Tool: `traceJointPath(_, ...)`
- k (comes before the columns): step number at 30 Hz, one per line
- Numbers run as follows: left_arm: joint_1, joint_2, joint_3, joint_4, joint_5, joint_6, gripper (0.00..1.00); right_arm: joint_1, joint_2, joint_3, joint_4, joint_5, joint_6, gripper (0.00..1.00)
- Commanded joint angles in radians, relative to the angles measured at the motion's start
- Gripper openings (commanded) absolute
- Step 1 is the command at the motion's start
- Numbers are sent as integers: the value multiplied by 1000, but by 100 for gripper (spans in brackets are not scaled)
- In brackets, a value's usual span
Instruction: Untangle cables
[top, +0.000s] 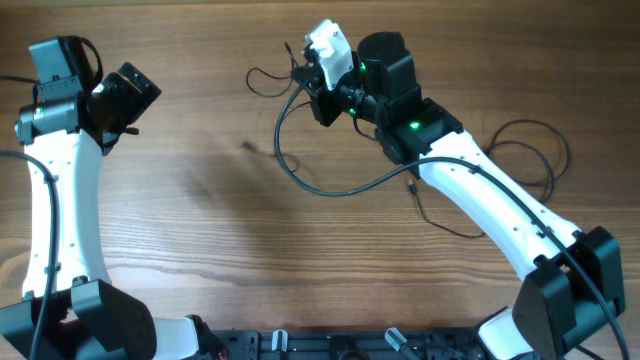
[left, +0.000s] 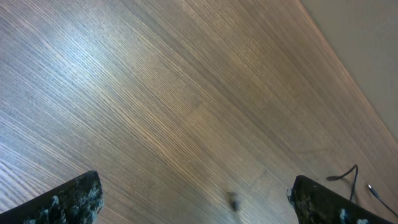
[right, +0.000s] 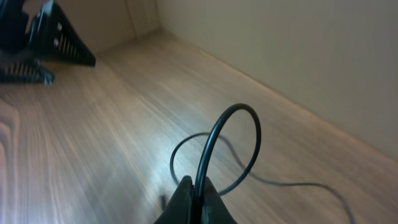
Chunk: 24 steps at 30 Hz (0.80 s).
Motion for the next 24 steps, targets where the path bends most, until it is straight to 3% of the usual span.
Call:
traceJointPath(1,6,0,2,0,-6,-10,100,15,10,-4,-128,21,-111,4)
traceJointPath(4,6,0,2,0,-6,-10,100,19,10,-4,-331,22,-102,5)
traceJointPath(8,6,0,2,0,-6,-10,100,19,10,-7,-585,22,145,4)
traceJointPath(12,6,0,2,0,-6,-10,100,19,10,-7,-712,21,207,6)
traceJointPath(14,6,0,2,0,-6,-10,100,19,10,-7,-773,21,234,33)
traceJointPath(15,6,0,2,0,-6,-10,100,19,10,-7,-793,21,233,40)
traceJointPath(16,6,0,2,0,-6,-10,100,19,10,-7,-797,22,229,57)
traceJointPath(21,6,0,2,0,-6,-10,100,19,13,-7,-742,21,203,69)
traceJointPath(24,6,0,2,0,-6,-10,100,45,24,-7,-673,17,150,70)
